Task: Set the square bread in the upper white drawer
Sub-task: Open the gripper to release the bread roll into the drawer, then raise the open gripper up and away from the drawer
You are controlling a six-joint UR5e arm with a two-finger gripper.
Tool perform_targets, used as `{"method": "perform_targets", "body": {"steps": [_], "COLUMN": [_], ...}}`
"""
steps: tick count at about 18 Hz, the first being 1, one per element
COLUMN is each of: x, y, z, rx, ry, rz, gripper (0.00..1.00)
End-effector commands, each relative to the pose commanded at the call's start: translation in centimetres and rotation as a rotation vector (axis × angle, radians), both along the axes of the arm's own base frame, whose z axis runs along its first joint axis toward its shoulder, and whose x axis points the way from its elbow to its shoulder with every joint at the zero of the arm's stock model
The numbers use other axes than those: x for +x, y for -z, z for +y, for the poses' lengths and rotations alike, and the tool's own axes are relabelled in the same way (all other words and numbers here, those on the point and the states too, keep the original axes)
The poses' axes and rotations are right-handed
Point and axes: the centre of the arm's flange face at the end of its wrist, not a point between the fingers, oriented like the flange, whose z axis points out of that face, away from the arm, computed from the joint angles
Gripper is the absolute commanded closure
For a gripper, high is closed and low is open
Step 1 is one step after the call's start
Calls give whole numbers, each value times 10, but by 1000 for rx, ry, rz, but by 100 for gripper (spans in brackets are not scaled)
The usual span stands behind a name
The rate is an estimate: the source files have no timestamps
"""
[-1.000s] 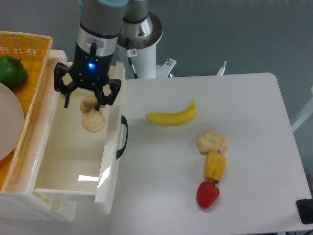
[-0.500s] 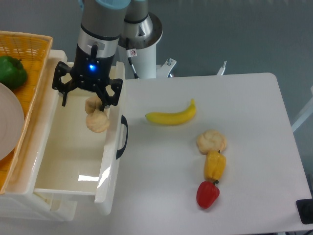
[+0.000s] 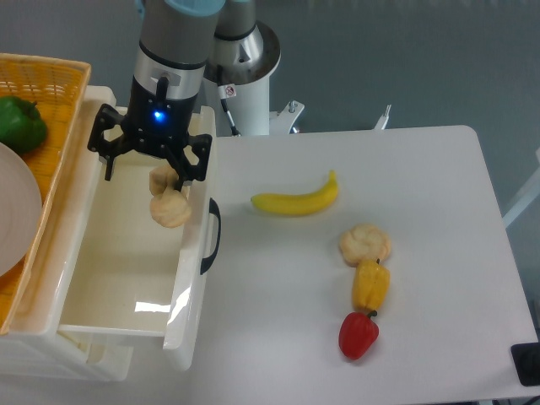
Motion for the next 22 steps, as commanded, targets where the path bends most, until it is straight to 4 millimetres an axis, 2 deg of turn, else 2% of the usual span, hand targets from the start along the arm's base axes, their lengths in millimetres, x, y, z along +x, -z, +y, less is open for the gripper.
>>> {"method": "perform_targets", "body": {"steps": [17, 20, 22], "x": [0, -15, -35], "y": [1, 4, 4], "z": [2, -2, -12], "rx": [3, -5, -5], "ry": [6, -18, -52], "rz": [-4, 2, 10], "gripper": [0, 0, 0]}}
